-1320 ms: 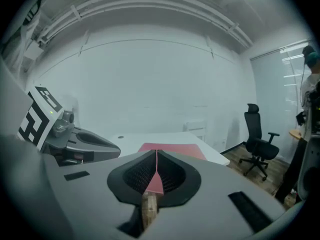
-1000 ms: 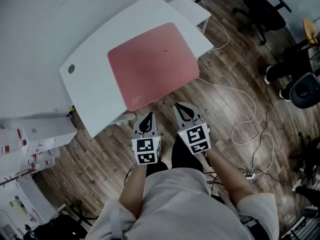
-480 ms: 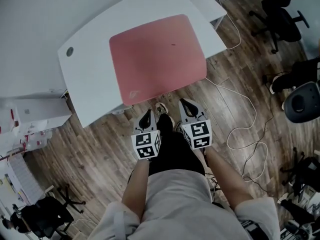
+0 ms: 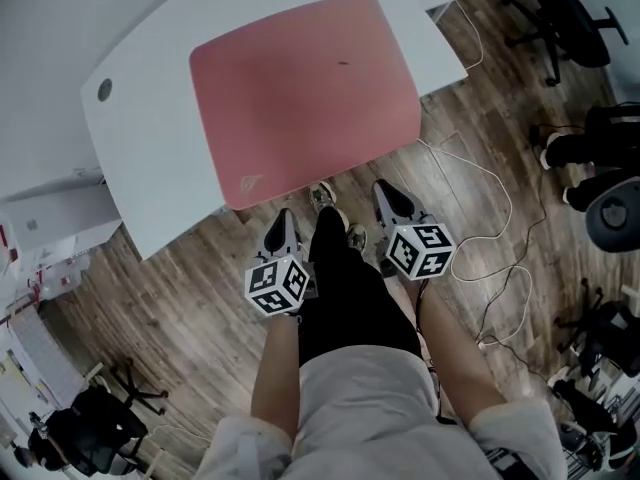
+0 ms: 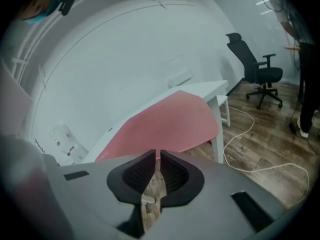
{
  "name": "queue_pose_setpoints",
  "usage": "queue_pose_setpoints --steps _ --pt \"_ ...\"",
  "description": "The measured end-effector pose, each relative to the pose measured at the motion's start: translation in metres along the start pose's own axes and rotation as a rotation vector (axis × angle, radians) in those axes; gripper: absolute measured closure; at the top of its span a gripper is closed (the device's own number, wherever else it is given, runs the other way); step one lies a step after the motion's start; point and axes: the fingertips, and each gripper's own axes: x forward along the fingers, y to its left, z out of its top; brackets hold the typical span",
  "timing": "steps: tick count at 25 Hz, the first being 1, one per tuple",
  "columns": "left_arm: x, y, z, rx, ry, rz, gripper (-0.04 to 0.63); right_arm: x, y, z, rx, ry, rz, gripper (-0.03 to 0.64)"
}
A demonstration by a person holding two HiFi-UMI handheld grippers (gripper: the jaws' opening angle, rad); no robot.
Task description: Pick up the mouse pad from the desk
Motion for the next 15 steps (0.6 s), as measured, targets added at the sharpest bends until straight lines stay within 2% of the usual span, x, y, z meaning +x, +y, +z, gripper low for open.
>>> queue_pose_setpoints --steps 5,6,7,8,9,15 --pt "0.013 0.008 -0.012 -0.136 -0.016 -0.048 0.572 0.008 -0.026 -0.002 0.200 -0.043 -0.012 0.574" --pt "0.015 0.010 -0.013 -0.180 -0.019 -0.059 0.531 0.012 -0.029 -0.003 0.220 -0.045 -0.010 0.571" --pt "0.017 0.011 -0.012 -0.225 -0.026 -0.072 0.483 0.016 -0.032 -0.004 0.237 -0.042 -0.008 0.550" --pt "0.018 0.011 -0.011 -0.265 -0.035 -0.084 0.464 0.021 -0.035 -0.005 0.254 -0.036 -0.006 0.484" --pt "0.018 0.012 -0.010 -0.300 -0.045 -0.095 0.456 0.024 -0.038 -0.007 0.271 -0.032 -0.003 0.456" --pt "0.020 0.023 0.003 -0.486 -0.107 -0.166 0.432 0.041 -0.046 -0.009 0.403 -0.052 0.027 0.434"
